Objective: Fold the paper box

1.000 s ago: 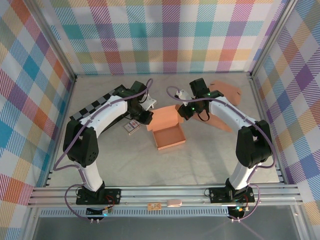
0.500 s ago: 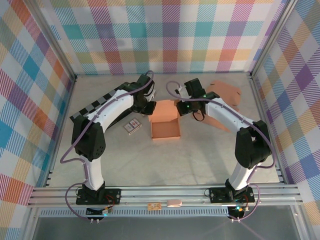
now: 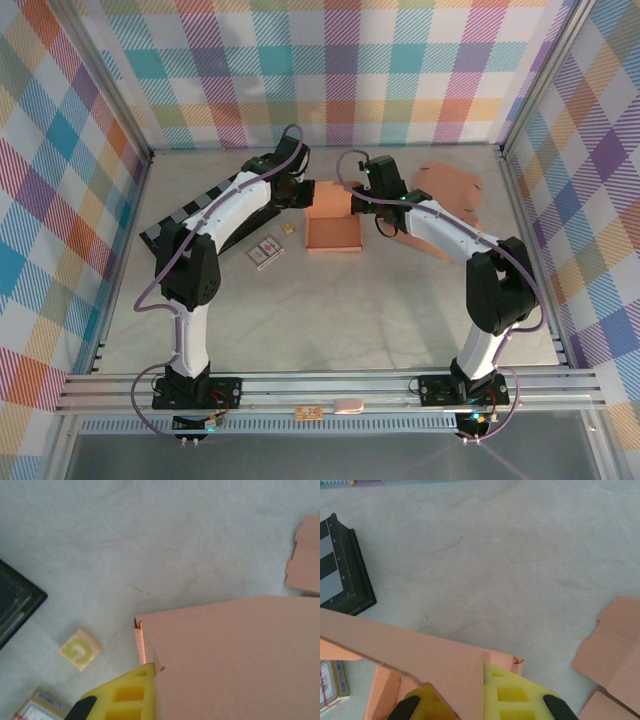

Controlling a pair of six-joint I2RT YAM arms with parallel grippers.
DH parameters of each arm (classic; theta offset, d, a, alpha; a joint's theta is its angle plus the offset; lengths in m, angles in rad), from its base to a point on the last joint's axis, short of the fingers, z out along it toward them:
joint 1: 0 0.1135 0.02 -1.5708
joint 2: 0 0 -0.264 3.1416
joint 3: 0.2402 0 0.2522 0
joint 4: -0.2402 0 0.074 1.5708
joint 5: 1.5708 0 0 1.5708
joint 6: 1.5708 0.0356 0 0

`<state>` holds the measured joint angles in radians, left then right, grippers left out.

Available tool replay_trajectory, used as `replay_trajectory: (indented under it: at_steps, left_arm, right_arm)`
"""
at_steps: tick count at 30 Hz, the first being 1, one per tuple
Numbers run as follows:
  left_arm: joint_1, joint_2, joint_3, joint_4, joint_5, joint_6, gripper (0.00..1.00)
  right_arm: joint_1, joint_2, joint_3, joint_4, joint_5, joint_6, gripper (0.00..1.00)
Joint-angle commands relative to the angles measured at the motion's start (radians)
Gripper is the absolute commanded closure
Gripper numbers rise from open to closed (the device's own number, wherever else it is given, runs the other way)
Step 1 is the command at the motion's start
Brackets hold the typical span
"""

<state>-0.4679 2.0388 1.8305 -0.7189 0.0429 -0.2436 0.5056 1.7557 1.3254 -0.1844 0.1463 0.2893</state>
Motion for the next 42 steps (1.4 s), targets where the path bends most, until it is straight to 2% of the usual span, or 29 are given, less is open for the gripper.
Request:
replay_trajectory:
  at_steps: [1, 7, 16, 22, 28, 35, 42]
  left_arm:
    - [0.008, 0.025, 0.030, 0.134, 0.064, -0.014, 1.00]
    - [0.008, 0.031, -0.002, 0.229, 0.083, -0.001, 1.00]
    - [0.009, -0.093, -0.281, 0.525, 0.108, 0.012, 1.00]
    - [0.009, -0.126, -0.379, 0.598, 0.124, 0.008, 1.00]
    - [0.009, -0.154, -0.411, 0.618, 0.130, -0.027, 1.00]
    - [0.011, -0.095, -0.238, 0.450, 0.132, -0.045, 1.00]
    - [0.011, -0.088, -0.221, 0.418, 0.133, -0.079, 1.00]
  right_arm:
    - [0.014, 0.030, -0.053, 0.182, -0.028, 0.017, 1.00]
    - [0.014, 0.033, -0.133, 0.312, -0.033, -0.033, 1.00]
    - [0.014, 0.021, -0.250, 0.491, -0.051, -0.045, 1.00]
    - [0.016, 0.020, -0.249, 0.497, -0.039, -0.032, 1.00]
    - [0.037, 0.024, -0.213, 0.434, 0.027, 0.021, 1.00]
    - [0.060, 0.067, -0.058, 0.256, 0.139, 0.051, 1.00]
    - [0.060, 0.070, -0.120, 0.342, 0.118, 0.063, 1.00]
